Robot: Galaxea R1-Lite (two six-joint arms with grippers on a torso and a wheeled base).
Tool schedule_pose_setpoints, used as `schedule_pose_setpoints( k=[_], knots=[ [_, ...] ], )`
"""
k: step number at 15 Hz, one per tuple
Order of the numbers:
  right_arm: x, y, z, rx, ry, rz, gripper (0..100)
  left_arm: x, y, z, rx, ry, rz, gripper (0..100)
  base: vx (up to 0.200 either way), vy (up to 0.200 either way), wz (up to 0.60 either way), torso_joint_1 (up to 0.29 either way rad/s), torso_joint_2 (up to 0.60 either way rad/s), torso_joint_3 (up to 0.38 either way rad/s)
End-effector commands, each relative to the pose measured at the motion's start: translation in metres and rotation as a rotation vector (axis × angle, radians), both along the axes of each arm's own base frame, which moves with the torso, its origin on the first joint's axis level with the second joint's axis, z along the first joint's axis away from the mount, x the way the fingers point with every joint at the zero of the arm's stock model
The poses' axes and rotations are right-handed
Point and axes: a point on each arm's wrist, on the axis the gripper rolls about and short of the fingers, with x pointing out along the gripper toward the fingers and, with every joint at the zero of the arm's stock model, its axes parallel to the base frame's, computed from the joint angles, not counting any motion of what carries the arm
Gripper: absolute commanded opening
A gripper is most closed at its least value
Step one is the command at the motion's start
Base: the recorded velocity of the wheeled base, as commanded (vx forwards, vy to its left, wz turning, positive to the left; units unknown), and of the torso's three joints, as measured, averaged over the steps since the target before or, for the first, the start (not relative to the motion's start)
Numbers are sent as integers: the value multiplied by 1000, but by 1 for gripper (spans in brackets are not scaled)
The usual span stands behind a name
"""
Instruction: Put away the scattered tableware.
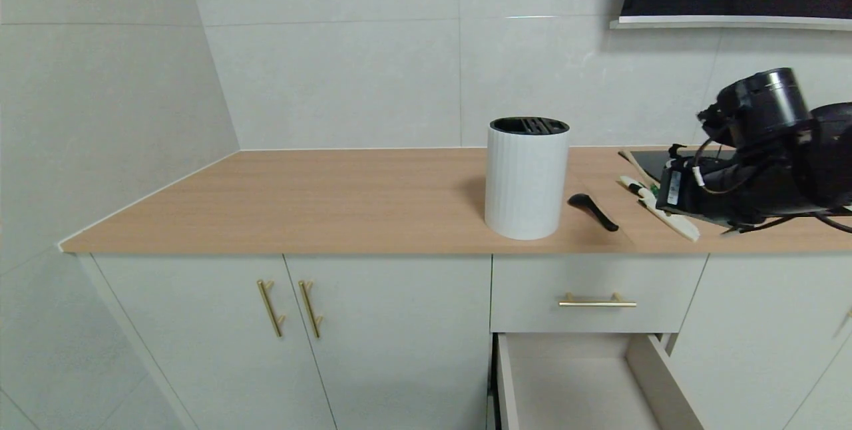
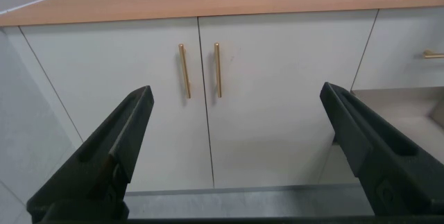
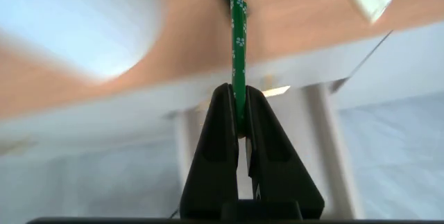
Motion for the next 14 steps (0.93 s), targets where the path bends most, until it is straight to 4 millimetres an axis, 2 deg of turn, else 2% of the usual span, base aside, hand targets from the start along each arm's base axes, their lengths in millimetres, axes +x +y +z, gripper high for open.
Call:
schedule_pose_setpoints(
  k=[1,5,7,10,12,14],
  knots=[
    [-68,-14,25,64,-78,74,0,0,0,0,0,-1,0,100,0,0,0,0,0,0],
    [-114,-23,31,94,-45,174,0,0,0,0,0,1,0,100,0,0,0,0,0,0],
    [-138,-25,27,177,11,320,0,0,0,0,0,1,0,100,0,0,0,0,0,0],
    [-147,-26,20,180,68,357,0,0,0,0,0,-1,0,100,0,0,0,0,0,0],
    [-145,-25,4,151,145,405,0,0,0,0,0,-1,0,100,0,0,0,0,0,0],
    [-140,-22,-3,169,182,441,0,0,0,0,0,1,0,100,0,0,0,0,0,0]
  ],
)
